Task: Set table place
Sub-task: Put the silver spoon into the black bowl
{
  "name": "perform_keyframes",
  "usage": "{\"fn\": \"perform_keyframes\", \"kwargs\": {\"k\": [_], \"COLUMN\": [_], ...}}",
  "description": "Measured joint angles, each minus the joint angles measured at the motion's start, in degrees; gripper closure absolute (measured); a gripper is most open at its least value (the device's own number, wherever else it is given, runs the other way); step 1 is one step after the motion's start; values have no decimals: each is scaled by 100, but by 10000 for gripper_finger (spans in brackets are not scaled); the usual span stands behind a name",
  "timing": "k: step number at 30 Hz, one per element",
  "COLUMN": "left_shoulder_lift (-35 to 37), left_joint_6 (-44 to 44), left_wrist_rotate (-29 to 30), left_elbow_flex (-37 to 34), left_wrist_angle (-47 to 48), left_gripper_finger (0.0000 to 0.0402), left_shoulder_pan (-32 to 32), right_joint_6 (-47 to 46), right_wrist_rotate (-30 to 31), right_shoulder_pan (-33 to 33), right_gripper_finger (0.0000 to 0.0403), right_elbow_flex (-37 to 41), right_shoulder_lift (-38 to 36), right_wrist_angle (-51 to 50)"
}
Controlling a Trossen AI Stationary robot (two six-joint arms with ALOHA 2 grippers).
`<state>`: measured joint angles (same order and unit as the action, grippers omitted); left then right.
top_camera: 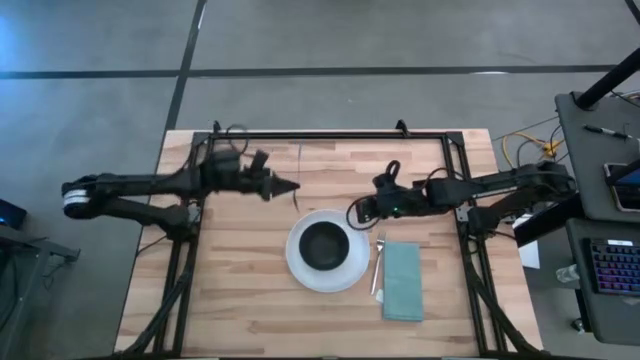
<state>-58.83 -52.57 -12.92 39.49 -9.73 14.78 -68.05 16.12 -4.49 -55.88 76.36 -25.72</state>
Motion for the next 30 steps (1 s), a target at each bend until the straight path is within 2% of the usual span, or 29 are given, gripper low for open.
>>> {"fn": "perform_keyframes", "kwargs": {"k": [2, 6, 9, 13, 20, 25, 30], "left_shoulder_lift": [156, 172, -140, -857, -2344, -3262, -3600], "left_joint_6": [-257, -404, -404, -180, 200, 47, -108], "left_wrist_rotate": [559, 1513, 1878, 2200, 1997, 1657, 1319], "left_elbow_flex": [-395, -1014, -1318, -1568, -1612, -1604, -1440], "left_wrist_angle": [-755, -1568, -2454, -3850, -6585, -8029, -8044], "left_gripper_finger": [401, 401, 401, 401, 402, 402, 402], "left_shoulder_pan": [-519, -1515, -2142, -2593, -2723, -2727, -2727], "right_joint_6": [-9, -52, -44, 103, 203, 271, 471], "right_wrist_rotate": [107, 107, 7, -103, -350, -413, -561], "right_shoulder_pan": [0, -3, -35, -123, -189, -205, -267], "right_gripper_finger": [394, 394, 394, 393, 353, 308, 270], "right_elbow_flex": [0, 9, 10, 13, 11, 9, 9], "right_shoulder_lift": [-102, -155, -116, 89, 522, 628, 629], "right_wrist_angle": [116, 447, 924, 1832, 3502, 3864, 4017]}}
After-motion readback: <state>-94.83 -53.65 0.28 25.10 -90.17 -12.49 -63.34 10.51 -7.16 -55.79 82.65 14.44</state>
